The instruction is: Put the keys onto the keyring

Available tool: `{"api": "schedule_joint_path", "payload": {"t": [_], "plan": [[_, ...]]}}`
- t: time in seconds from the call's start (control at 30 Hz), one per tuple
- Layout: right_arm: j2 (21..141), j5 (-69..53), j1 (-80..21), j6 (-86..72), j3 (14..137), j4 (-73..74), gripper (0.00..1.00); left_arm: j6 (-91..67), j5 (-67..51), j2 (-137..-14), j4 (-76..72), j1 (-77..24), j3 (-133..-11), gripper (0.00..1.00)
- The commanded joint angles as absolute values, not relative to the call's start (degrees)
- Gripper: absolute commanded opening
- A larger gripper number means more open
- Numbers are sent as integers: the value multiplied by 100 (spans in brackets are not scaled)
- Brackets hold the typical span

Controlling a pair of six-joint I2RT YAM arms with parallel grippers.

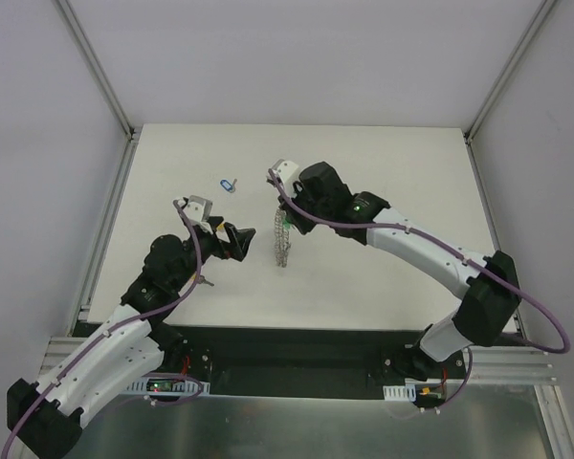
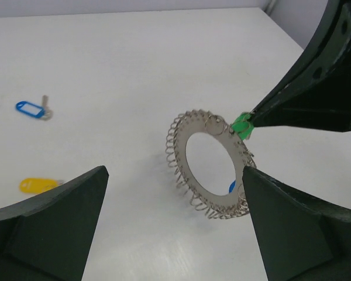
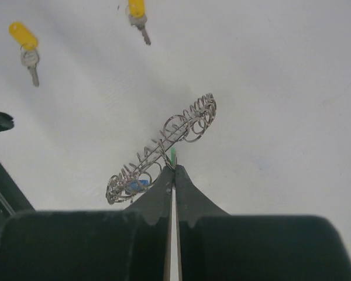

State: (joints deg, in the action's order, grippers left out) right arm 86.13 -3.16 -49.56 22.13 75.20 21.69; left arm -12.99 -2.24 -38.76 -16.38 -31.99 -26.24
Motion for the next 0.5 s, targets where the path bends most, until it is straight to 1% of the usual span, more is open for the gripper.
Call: {"api": "schedule_joint_path", "payload": {"t": [0.0, 0.1, 0.17, 0.33, 0.47], "plan": [[9113, -70, -4896, 1960, 8296, 1723, 1, -1090, 843, -3219, -818, -3120, -2426, 99], [9499, -35, -4861, 1908, 8446, 1644, 1, -976, 1028, -2980, -484, -3120, -2461, 99], [9658, -35, -4852, 1802, 8289, 1591, 1, -862, 1090, -2910, -309, -3120, -2513, 99], [9817, 237, -4860, 1249, 7419, 1275, 1, -817, 1564, -2716, -211, -3120, -2496, 99], [9581, 325, -4913, 818, 6498, 1195, 1, -791, 1591, -2759, -220, -3120, -2505, 99]]}}
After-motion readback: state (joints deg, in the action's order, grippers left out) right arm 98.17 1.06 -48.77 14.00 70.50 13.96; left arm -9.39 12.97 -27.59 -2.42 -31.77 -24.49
